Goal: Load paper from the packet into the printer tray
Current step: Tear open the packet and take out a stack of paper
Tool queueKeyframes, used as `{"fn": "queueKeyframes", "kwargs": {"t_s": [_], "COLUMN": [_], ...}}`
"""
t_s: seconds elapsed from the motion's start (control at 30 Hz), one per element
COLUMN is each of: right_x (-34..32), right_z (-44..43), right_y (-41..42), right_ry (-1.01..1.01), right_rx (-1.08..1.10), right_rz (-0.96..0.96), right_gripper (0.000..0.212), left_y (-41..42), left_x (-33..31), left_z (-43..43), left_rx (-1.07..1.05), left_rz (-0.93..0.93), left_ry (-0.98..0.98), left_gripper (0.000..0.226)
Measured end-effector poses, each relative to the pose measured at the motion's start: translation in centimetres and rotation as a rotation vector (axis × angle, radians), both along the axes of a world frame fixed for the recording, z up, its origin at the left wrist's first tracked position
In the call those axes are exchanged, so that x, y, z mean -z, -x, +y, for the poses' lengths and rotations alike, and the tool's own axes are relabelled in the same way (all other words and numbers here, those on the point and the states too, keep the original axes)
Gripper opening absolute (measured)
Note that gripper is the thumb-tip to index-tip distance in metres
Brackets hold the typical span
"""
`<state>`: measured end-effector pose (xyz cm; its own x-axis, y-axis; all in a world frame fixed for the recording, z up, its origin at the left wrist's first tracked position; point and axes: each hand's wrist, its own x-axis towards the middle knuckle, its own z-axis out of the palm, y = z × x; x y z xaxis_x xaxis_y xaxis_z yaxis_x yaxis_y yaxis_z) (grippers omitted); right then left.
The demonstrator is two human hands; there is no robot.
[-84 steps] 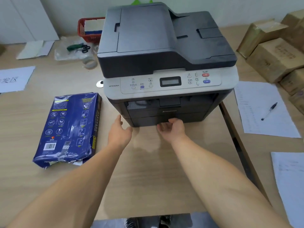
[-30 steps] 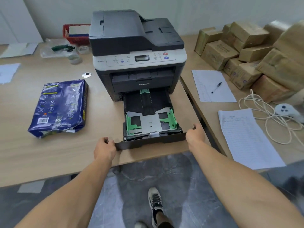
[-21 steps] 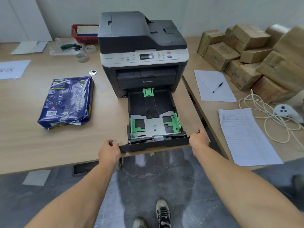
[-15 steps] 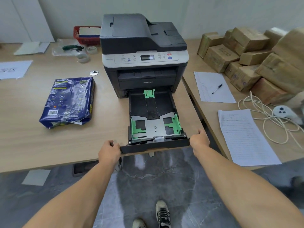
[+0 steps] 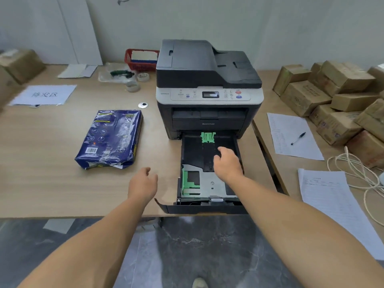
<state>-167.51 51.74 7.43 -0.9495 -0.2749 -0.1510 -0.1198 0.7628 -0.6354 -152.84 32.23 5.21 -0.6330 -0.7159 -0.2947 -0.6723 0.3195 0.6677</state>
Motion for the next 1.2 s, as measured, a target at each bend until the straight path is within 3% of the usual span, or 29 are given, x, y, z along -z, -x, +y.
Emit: {"fn": "queueKeyframes", "kwargs": {"t_s": [0.27,0.4,0.53,0.63,0.83,1.2], "right_x": [-0.7,-0.4,1.3,3.0,5.9,10.0], "right_z": [-11.1,-16.8,-23.4,-28.3,-35.1,-39.4], "right_y": [-0.3,-1.0,-2.2,-3.3,-4.5,-2.6], "right_ry": [-0.194,-0.221,-0.224,-0.251,-0.288,-0.324], "right_rx": [-0.438,-0.564,-0.651,-0.692,-0.682,-0.57], "right_rz": [0.074,0.096,0.068,0.013,-0.061,-0.026], "right_gripper": [0.047,0.043,0.039,0.026,0.038,0.033], "left_y": [-0.2,-2.1,-4.0,-4.7,-2.2,5.4], "left_x": [-2.1,-1.4,0.6,2.5,5.5,9.2], "left_z": [-7.6,-12.6,-17.8,-21.1,-27.3,-31.6], "left_rx": [0.062,-0.049,-0.135,-0.12,0.051,0.362], "left_rz": [0.011,-0.034,-0.068,-0.09,-0.137,-0.22], "left_ry": [0.261,0.237,0.173,0.137,0.204,0.357], "left_gripper": [0.051,0.05,0.035,0.036,0.028,0.035]}}
